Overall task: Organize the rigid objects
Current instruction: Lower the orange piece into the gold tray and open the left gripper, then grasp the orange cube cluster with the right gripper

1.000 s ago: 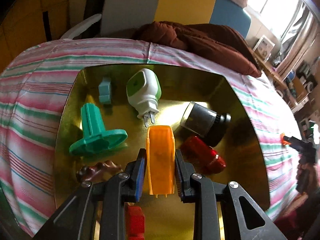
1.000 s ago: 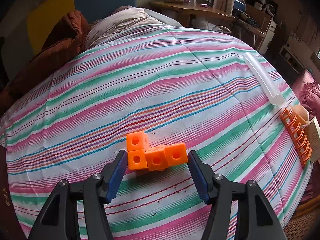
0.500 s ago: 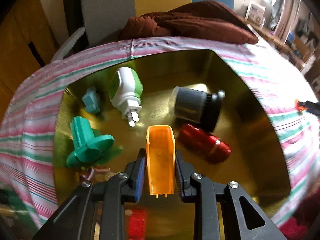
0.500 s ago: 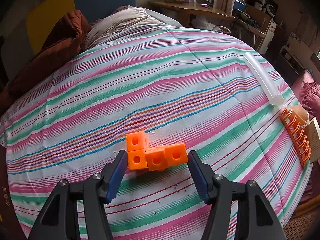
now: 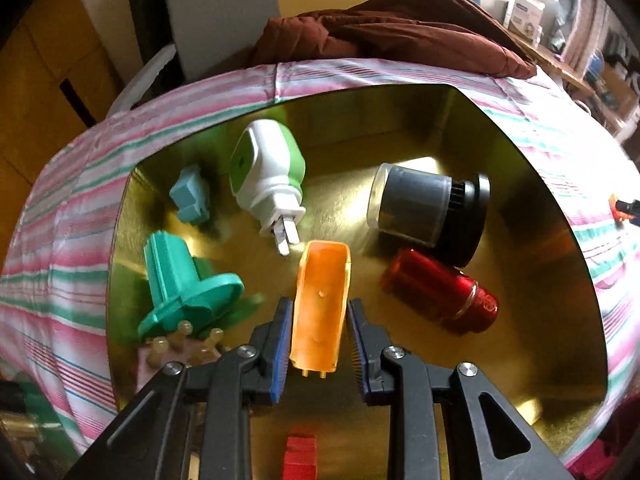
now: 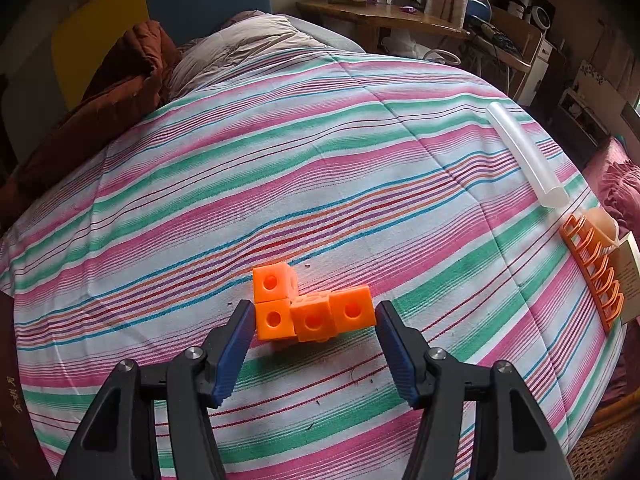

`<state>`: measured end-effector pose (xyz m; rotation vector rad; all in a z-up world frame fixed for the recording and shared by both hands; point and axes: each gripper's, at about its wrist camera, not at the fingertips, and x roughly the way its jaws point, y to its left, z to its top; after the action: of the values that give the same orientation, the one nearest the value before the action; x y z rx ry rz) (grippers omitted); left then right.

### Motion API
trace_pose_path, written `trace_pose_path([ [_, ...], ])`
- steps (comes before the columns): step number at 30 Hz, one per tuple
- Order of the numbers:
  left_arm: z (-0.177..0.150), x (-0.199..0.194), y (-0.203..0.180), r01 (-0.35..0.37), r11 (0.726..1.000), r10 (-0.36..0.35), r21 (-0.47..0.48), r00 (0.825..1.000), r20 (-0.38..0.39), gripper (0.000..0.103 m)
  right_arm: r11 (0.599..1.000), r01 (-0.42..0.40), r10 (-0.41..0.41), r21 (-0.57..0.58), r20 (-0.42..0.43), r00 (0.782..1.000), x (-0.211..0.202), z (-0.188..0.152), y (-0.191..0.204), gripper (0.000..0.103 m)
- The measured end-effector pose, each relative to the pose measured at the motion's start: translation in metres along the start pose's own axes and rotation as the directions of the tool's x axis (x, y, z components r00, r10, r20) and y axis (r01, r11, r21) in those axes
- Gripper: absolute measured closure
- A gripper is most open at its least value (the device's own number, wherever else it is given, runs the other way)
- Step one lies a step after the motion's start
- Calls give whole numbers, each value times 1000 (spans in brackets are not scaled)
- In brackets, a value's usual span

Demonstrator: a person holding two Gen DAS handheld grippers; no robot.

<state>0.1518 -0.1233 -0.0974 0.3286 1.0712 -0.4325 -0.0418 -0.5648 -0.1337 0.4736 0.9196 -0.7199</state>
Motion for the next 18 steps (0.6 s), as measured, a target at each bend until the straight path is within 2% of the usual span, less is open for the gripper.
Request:
trace_pose_path([
  [3, -6, -5, 1, 33, 999, -32, -35, 999, 18, 64, 1000, -1, 1, 1, 0, 1000, 0, 0, 0, 41],
  [8, -15, -36, 6, 34, 997, -24, -73, 991, 129, 56, 1000, 2, -2, -3, 1, 1000, 1, 1, 1, 41],
  [15, -42, -94, 18, -11, 983, 65, -185, 956, 286, 37, 1000, 12, -12, -14, 5, 1000, 0, 0, 2, 41],
  [18, -56, -110, 22, -11, 974, 83, -225, 946, 313, 35, 1000, 19, -19, -23, 10, 1000, -1, -1, 4, 41],
])
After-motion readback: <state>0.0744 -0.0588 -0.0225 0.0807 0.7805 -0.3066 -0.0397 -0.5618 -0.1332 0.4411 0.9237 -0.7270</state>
